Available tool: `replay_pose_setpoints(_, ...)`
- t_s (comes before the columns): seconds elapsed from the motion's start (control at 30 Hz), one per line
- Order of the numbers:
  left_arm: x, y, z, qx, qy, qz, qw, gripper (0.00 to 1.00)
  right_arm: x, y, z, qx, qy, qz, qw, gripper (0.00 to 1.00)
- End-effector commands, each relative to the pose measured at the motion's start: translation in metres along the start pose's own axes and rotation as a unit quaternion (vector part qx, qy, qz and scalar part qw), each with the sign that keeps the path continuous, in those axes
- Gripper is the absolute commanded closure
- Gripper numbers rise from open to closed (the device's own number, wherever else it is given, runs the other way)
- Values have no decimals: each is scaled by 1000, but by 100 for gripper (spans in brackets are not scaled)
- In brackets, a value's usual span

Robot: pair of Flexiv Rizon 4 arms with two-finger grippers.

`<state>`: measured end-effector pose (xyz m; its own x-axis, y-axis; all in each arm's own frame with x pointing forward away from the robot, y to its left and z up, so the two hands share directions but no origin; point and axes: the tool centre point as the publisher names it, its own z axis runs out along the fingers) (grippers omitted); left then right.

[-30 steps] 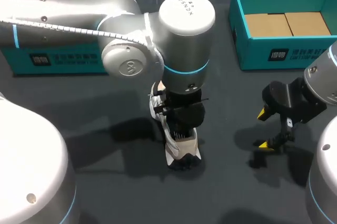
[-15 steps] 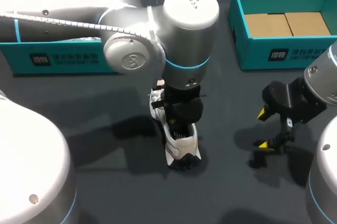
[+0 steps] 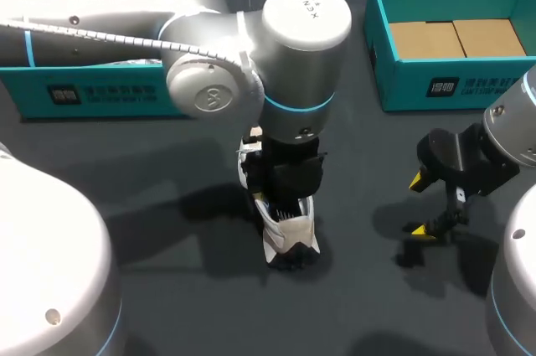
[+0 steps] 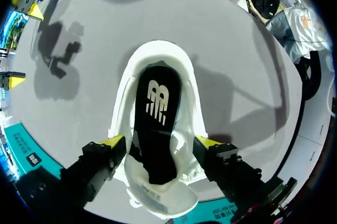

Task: Take the shoe out of the shoebox, open the shoe tongue, remove and reinsert the insole, then place the shoe into the shoebox

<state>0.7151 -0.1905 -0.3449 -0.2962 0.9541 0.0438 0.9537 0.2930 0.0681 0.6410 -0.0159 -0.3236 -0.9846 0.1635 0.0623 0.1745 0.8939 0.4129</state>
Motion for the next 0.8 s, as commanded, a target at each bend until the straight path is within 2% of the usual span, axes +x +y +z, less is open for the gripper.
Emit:
replay_pose_setpoints(0.03,-2,5,2,9,-3,2,1000,0,2,0,-1,1,-2,0,1000,0)
replay_pose_setpoints(0.27,-5,13,-3,39,-13,10,999,0,2,0,-1,1,-2,0,1000,0)
replay_pose_setpoints(0.67,-5,21,-11,44,-24,1,999,0,2,0,-1,1,-2,0,1000,0)
replay_pose_setpoints(0.8,-4,27,-13,41,-28,-8,999,3,2,0,-1,1,-2,0,1000,0)
